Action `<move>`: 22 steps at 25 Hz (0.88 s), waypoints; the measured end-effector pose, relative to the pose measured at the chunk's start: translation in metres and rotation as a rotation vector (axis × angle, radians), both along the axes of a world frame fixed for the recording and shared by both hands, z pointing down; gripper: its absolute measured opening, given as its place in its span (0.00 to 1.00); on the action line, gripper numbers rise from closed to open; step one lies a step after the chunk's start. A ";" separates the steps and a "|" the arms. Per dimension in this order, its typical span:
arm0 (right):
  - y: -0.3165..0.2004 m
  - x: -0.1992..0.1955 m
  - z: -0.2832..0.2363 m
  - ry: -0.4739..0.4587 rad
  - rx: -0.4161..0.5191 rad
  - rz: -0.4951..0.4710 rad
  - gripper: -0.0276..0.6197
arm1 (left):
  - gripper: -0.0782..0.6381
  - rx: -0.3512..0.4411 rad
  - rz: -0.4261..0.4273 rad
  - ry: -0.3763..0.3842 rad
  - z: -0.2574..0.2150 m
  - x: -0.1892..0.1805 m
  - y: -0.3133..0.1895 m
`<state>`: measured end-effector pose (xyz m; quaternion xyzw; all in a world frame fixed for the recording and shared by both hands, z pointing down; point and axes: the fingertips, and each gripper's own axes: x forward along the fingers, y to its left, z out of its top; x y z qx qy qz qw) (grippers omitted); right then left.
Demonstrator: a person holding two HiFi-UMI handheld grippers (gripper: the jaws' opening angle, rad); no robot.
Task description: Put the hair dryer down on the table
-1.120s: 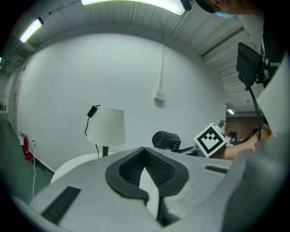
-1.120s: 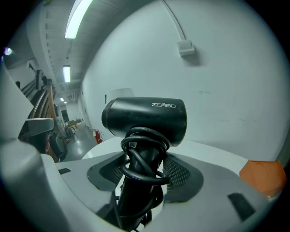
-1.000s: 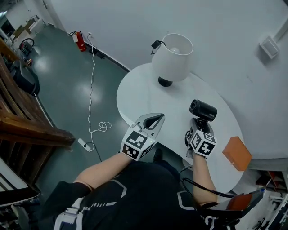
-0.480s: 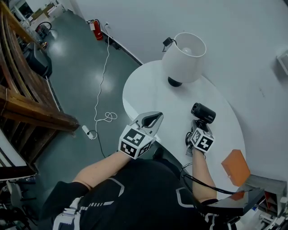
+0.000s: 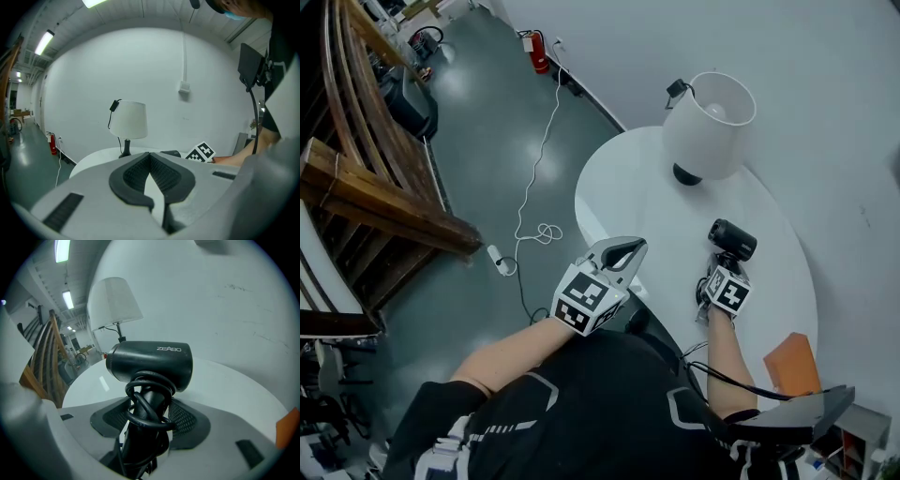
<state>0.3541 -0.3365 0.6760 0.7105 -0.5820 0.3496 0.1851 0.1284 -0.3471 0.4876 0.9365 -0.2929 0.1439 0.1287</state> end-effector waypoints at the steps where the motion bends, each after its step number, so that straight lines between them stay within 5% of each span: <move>1: -0.002 0.001 0.001 0.003 -0.006 0.000 0.45 | 0.12 0.005 -0.007 0.004 -0.002 -0.001 0.000; 7: -0.012 0.005 0.014 0.002 -0.033 0.003 0.45 | 0.12 0.032 -0.045 0.068 -0.021 -0.002 0.001; 22: -0.037 0.010 0.052 -0.005 -0.105 -0.004 0.45 | 0.12 0.026 -0.122 0.010 -0.009 -0.017 -0.002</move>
